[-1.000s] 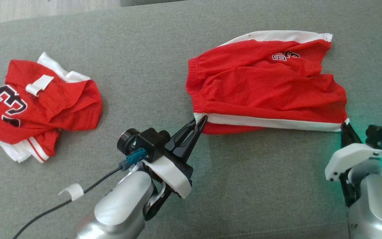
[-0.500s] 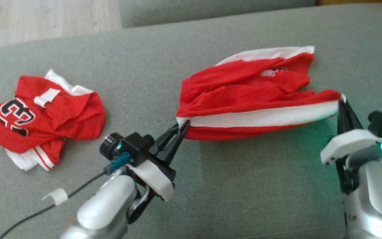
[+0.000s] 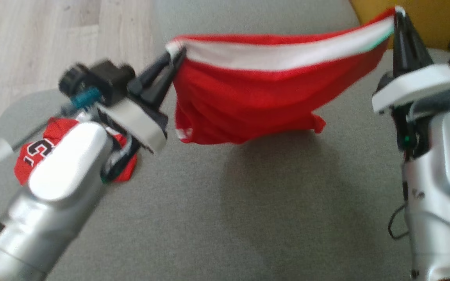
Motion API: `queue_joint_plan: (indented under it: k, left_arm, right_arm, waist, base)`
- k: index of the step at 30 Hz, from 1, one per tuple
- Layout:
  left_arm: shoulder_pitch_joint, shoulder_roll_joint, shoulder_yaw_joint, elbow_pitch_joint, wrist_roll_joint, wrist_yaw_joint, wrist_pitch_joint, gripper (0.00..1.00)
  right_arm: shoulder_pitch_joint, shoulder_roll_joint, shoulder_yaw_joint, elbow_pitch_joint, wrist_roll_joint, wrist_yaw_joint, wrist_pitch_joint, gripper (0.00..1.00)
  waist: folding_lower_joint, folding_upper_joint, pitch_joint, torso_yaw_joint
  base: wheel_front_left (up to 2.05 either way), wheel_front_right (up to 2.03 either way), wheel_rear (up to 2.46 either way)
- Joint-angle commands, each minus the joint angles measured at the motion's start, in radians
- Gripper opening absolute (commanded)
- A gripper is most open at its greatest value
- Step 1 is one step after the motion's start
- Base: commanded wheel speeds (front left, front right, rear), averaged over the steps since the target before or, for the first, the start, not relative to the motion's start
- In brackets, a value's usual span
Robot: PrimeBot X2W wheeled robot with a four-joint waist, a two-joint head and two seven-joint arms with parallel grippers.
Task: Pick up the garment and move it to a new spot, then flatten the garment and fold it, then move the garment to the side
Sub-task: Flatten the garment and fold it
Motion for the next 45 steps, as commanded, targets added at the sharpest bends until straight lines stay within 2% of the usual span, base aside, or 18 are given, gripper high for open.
queue_joint_plan:
  k: [1, 6, 15, 21, 25, 30, 37, 40, 45]
  left_arm:
    - [-0.079, 0.042, 0.055, -0.027, -0.014, -0.003, 0.008, 0.0]
    - [-0.132, 0.063, 0.054, -0.037, -0.043, -0.005, 0.027, 0.0]
    - [-0.065, 0.091, 0.052, -0.12, -0.119, -0.006, 0.056, 0.0]
    - [-0.076, 0.122, 0.077, -0.124, -0.167, -0.005, 0.092, 0.0]
    - [-0.178, 0.143, 0.12, -0.081, -0.204, -0.005, 0.13, 0.0]
    - [-0.392, 0.148, 0.159, 0.05, -0.201, -0.006, 0.129, 0.0]
    - [-0.692, 0.075, 0.186, 0.238, -0.175, -0.007, -0.009, 0.0]
    - [-0.736, 0.032, 0.161, 0.294, -0.187, -0.007, -0.078, 0.0]
    - [-0.675, -0.004, 0.075, 0.308, -0.264, -0.007, -0.108, 0.0]
  right_arm:
    - [-0.072, -0.006, 0.029, -0.028, 0.02, 0.007, 0.007, 0.0]
    - [-0.101, -0.027, 0.029, -0.013, 0.059, 0.007, 0.035, 0.0]
    - [-0.002, -0.062, 0.023, -0.065, 0.113, 0.007, 0.146, 0.0]
    - [-0.042, -0.062, 0.051, -0.089, 0.122, 0.007, 0.198, 0.0]
    - [-0.174, -0.059, 0.088, -0.059, 0.106, 0.007, 0.219, 0.0]
    - [-0.451, -0.039, 0.111, 0.101, 0.091, 0.007, 0.172, 0.0]
    - [-0.816, -0.013, 0.011, 0.39, -0.028, 0.007, -0.06, 0.0]
    - [-0.86, -0.008, -0.019, 0.506, -0.074, 0.007, -0.126, 0.0]
    - [-0.827, -0.011, -0.012, 0.647, -0.101, 0.007, -0.14, 0.0]
  waist:
    - [0.0001, -0.0001, -0.018, 0.006]
    - [0.0001, -0.0001, -0.046, 0.025]
    - [0.0001, -0.0001, -0.034, 0.048]
    - [0.0001, -0.0001, 0.032, 0.02]
    - [0.0001, -0.0001, 0.148, -0.011]
    - [0.0001, -0.0001, 0.301, -0.053]
    - [0.0001, -0.0001, 0.422, -0.063]
    - [0.0001, -0.0001, 0.427, -0.058]
    - [0.0001, -0.0001, 0.424, -0.045]
  base:
    - [0.0, 0.0, 0.0]
    - [0.0, 0.0, 0.0]
    - [0.0, 0.0, 0.0]
    - [0.0, 0.0, 0.0]
    - [0.0, 0.0, 0.0]
    - [0.0, 0.0, 0.0]
    - [0.0, 0.0, 0.0]
    - [0.0, 0.0, 0.0]
    - [0.0, 0.0, 0.0]
